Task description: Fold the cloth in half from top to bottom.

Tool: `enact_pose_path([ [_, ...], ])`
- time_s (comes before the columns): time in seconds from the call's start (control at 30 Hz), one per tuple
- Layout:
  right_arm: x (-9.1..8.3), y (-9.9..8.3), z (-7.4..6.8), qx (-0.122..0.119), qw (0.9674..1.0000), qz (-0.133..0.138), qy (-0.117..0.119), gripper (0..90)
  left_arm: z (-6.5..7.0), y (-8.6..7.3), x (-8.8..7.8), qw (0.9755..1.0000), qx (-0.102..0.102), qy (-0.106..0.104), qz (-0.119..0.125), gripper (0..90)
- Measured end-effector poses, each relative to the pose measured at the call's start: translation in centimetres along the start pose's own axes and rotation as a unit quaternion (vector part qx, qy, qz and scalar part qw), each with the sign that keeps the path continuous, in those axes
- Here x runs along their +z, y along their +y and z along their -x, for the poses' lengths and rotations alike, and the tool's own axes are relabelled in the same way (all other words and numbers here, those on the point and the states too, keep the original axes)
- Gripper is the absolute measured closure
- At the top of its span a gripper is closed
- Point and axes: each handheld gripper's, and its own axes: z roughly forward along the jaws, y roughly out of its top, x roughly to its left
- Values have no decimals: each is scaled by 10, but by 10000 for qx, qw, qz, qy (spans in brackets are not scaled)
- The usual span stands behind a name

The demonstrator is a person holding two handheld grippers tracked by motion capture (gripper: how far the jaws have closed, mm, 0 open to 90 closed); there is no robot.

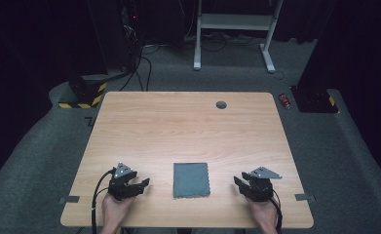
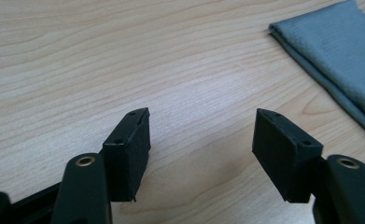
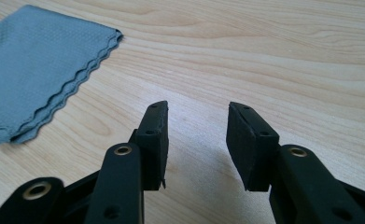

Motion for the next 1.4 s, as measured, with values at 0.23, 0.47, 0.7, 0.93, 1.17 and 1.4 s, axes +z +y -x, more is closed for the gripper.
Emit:
enact_pose_path([
  [0.23, 2, -4, 3, -42, 9999, -60, -117, 586, 1, -3, 1, 9995, 164, 264, -8, 377],
  [0.47, 3, -7, 6, -23, 9997, -97, -222, 585, -2, -3, 1, 9993, 159, 346, 32, 377],
  [0.7, 3, -8, 7, -98, 9995, -107, -291, 580, -3, -3, 1, 9990, 134, 418, 34, 371],
  [0.93, 4, -8, 7, -116, 9992, -168, -355, 563, -3, -5, 1, 9987, 173, 481, 65, 360],
  [1.17, 5, -7, 5, -222, 9987, -197, -413, 517, 1, -7, 3, 9976, 304, 601, 142, 340],
  [1.4, 5, -7, 4, -233, 9987, -223, -393, 441, 1, -7, 4, 9978, 317, 572, 131, 307],
])
